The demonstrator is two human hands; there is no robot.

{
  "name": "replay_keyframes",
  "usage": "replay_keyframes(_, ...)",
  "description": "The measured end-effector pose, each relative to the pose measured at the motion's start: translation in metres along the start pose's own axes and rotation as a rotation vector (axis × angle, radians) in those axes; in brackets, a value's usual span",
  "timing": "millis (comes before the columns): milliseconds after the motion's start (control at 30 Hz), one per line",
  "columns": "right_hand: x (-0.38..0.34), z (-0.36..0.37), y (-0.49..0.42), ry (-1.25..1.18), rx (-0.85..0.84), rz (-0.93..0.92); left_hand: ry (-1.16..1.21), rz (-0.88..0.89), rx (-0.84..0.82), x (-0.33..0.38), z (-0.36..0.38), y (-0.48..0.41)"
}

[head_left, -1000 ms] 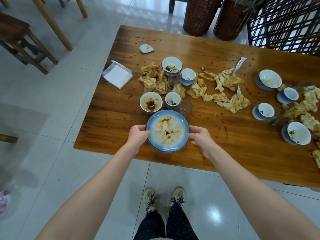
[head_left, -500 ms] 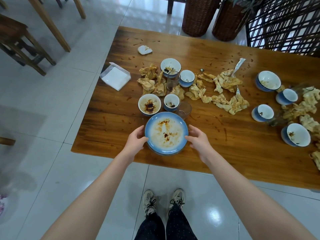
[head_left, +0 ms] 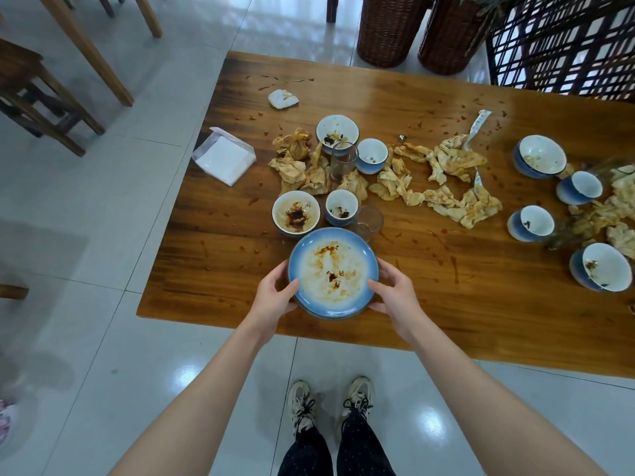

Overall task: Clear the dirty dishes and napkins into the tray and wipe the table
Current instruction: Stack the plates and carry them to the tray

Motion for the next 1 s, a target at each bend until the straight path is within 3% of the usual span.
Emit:
replay_keyframes(567,-0.004,-0.012,0.033,-0.113,-0.068,-0.014,0.005,0.038,0.041,0.013,-0.006,0.019)
replay_keyframes(1000,-0.022,-0.079,0.057,-0.206,0.033,-0.084,-0.063,0.073,-0.136,0.048,0.06,0.032)
Point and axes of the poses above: each hand's wrist, its own y-axis away from the middle knuckle, its own z-axis out of the palm, x = y × z, the point moved 10 cm from there along -y, towards the middle knuckle, and after that the axes turned 5 degrees about x, right-handed, at the moved point
